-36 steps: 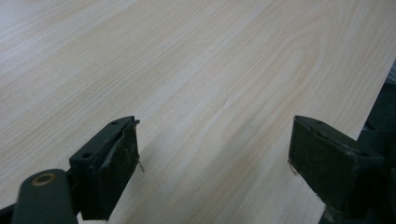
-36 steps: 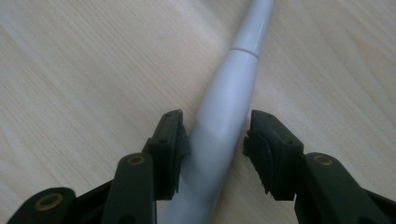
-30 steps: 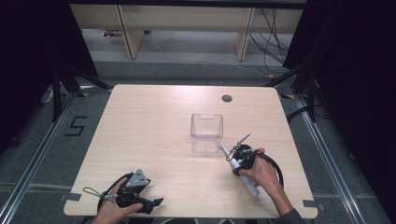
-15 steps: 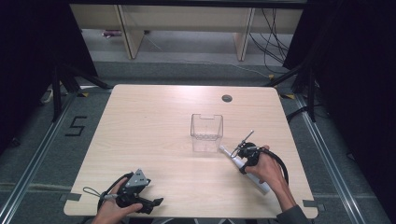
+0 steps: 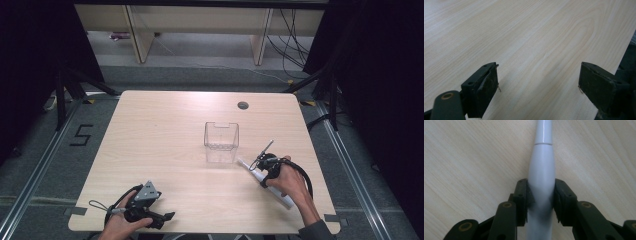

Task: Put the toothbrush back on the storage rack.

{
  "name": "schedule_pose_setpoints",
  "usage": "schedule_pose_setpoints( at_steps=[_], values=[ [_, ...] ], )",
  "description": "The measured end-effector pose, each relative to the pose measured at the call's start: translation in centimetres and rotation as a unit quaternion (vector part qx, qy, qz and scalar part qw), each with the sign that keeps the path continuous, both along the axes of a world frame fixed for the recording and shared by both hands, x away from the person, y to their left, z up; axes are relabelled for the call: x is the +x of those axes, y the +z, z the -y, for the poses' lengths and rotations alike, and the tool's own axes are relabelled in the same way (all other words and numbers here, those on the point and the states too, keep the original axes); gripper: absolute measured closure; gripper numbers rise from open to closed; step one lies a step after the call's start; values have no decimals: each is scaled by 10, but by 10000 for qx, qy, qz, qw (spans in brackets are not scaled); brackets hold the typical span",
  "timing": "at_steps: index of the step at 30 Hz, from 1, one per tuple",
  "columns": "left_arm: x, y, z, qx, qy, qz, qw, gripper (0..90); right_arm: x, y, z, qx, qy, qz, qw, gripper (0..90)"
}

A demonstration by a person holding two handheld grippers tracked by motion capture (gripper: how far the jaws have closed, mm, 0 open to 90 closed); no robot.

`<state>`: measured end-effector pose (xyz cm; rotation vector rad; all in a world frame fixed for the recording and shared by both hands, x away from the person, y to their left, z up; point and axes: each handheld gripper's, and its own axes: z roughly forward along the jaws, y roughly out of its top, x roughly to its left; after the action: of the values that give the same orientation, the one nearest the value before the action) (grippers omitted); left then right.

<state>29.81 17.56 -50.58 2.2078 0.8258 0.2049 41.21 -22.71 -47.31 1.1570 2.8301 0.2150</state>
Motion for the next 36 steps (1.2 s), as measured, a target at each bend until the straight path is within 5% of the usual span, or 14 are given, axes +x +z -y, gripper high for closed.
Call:
schedule_pose_setpoints(
  at_steps=[6, 13, 18, 24, 27, 28, 36],
  values=[
    [1, 0, -1, 113, -38, 45, 9999, 153, 0, 1, -2, -145, -115, -182, 9997, 661],
    [1, 0, -2, 116, -42, 47, 9999, 153, 5, 0, 0, -314, 263, -216, 9989, 663],
    [0, 0, 0, -10, 11, -1, 10000, 154, 6, 2, -3, -435, 228, -317, 9983, 664],
    [0, 0, 0, -23, 14, 3, 10000, 154, 6, 3, -1, -391, 381, -187, 9983, 666],
    [0, 0, 0, -22, 13, 7, 10000, 154, 3, 8, -2, -441, 233, -191, 9986, 666],
    [0, 0, -1, -21, 12, 6, 10000, 154, 5, 8, 1, -379, 430, -119, 9983, 666],
    [1, 2, -2, 66, -51, 16, 10000, 154, 4, 14, 2, -272, 299, 33, 9992, 667]
  ],
)
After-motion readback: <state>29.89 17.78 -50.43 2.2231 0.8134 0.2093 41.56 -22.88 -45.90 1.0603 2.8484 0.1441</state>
